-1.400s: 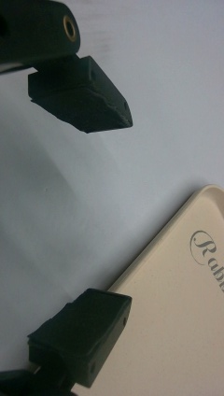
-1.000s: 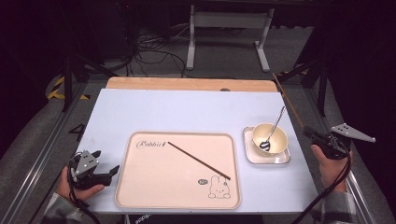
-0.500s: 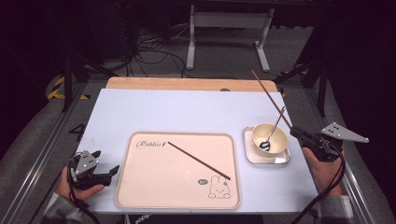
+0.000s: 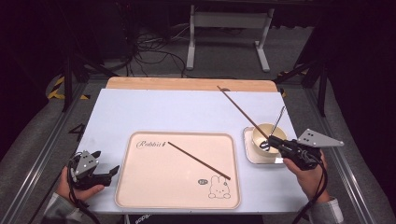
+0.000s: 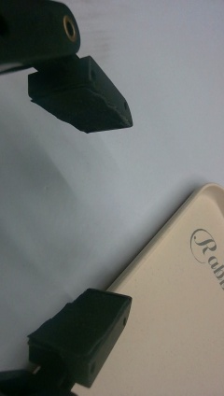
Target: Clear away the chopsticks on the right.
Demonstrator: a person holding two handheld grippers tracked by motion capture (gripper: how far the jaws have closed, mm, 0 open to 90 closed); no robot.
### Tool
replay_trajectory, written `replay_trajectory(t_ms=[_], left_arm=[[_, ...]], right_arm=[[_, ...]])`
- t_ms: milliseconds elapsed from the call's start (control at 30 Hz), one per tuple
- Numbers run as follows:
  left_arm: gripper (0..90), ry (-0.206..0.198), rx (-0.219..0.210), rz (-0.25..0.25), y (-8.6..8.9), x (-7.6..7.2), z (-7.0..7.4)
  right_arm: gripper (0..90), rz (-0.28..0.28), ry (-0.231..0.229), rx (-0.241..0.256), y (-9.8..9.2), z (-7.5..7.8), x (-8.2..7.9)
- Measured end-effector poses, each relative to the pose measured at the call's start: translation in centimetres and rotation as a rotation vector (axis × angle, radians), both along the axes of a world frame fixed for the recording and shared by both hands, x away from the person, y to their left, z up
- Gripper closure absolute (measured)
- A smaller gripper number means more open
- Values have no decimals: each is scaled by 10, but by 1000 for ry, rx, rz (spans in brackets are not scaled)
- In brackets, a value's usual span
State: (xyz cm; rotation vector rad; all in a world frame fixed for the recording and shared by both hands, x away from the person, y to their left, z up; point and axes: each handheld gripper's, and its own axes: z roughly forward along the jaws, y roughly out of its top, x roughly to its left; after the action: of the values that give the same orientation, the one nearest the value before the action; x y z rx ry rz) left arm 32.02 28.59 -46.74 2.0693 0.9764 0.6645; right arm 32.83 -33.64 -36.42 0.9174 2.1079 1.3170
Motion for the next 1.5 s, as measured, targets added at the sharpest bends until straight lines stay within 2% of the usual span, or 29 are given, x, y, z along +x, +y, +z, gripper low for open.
replay_trajectory(t_ms=[567, 900, 1300, 1500], left_arm=[[145, 0, 2, -5, 0, 0, 0], [145, 1, 2, -6, 0, 0, 0], [145, 1, 4, -7, 0, 0, 0], [145, 2, 2, -8, 0, 0, 0]], right_arm=[[849, 154, 77, -82, 49, -22, 0], [849, 218, 152, -163, 79, -47, 4], [848, 257, 211, -209, 94, -64, 5], [848, 260, 220, -228, 98, -66, 4]])
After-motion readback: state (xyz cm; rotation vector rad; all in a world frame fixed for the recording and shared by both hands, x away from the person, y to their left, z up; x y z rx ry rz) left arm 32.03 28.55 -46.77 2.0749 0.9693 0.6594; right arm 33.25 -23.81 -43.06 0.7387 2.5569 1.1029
